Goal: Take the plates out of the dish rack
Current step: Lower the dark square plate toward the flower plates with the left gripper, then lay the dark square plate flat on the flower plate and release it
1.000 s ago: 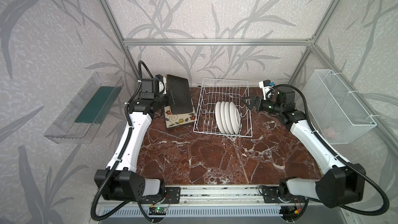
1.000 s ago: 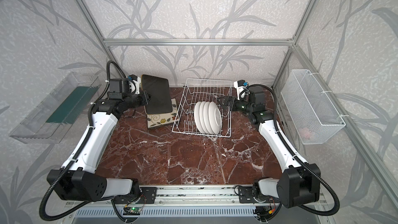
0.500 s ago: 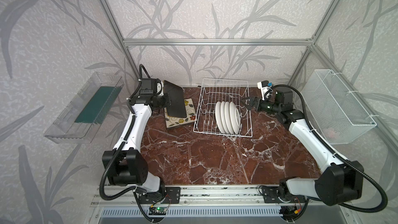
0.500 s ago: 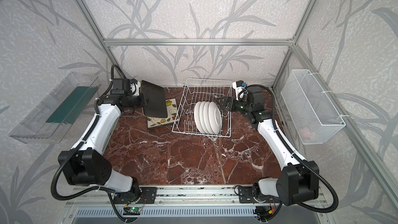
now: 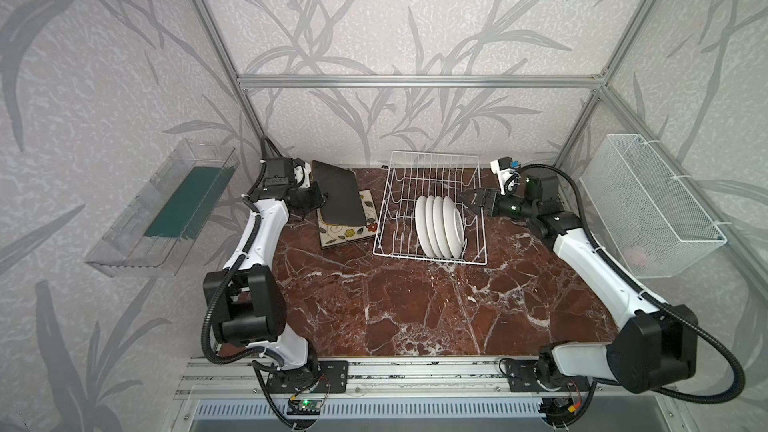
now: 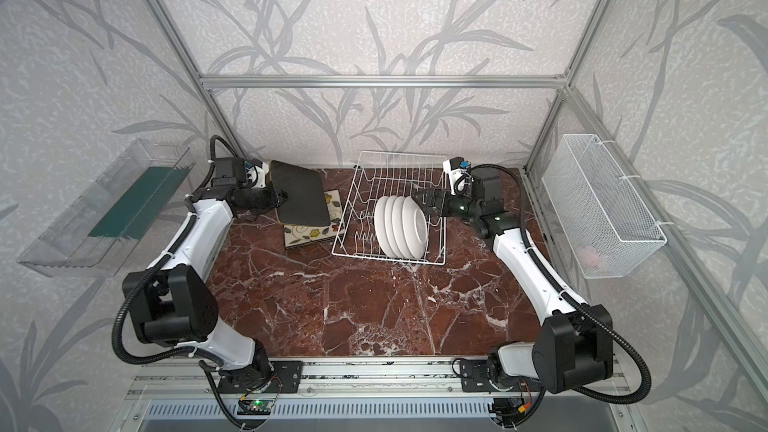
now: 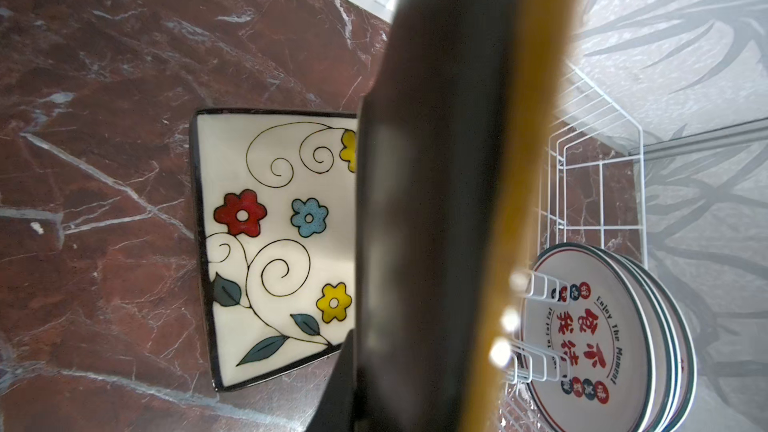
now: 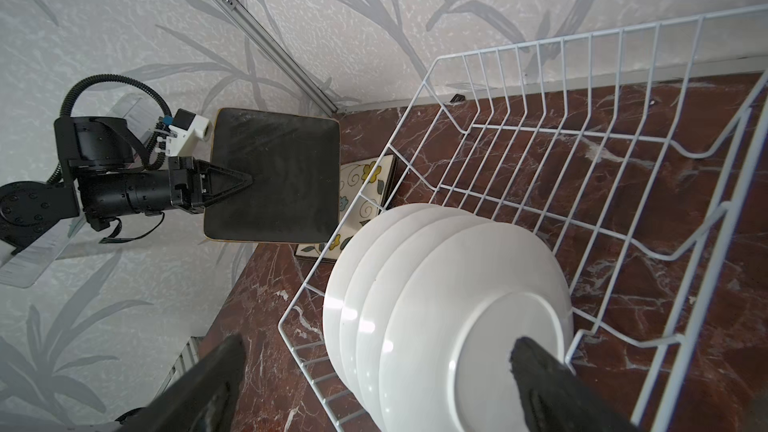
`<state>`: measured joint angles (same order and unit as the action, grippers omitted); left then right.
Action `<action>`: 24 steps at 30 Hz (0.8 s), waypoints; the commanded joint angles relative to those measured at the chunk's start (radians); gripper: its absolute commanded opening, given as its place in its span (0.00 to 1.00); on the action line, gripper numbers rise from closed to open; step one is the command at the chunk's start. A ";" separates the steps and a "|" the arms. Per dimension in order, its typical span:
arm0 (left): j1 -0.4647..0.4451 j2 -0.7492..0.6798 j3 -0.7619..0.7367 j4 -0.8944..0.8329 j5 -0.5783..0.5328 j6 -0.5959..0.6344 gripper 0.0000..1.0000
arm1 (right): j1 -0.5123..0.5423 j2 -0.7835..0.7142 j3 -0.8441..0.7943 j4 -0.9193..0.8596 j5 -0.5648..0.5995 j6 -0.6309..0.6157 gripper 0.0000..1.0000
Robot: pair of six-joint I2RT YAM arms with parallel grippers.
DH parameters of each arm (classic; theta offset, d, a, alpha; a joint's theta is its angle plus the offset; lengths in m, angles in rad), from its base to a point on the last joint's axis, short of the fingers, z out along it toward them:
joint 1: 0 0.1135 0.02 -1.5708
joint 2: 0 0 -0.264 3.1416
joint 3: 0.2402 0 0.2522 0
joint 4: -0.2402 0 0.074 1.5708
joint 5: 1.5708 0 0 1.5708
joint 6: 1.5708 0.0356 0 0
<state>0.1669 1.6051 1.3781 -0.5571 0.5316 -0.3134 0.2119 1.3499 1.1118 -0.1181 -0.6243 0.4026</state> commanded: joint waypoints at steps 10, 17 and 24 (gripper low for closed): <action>0.039 0.084 -0.030 0.254 0.233 -0.078 0.00 | 0.013 0.023 0.031 0.017 -0.018 0.004 0.99; 0.042 0.152 -0.028 0.233 0.250 -0.051 0.00 | 0.014 0.029 0.035 0.012 -0.018 0.002 0.99; 0.061 0.203 -0.024 0.232 0.301 -0.059 0.00 | 0.014 0.029 0.034 0.010 -0.018 0.003 0.99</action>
<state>0.2188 1.8072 1.3243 -0.4091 0.7330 -0.3775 0.2218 1.3743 1.1172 -0.1173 -0.6292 0.4103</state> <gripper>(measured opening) 0.155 0.991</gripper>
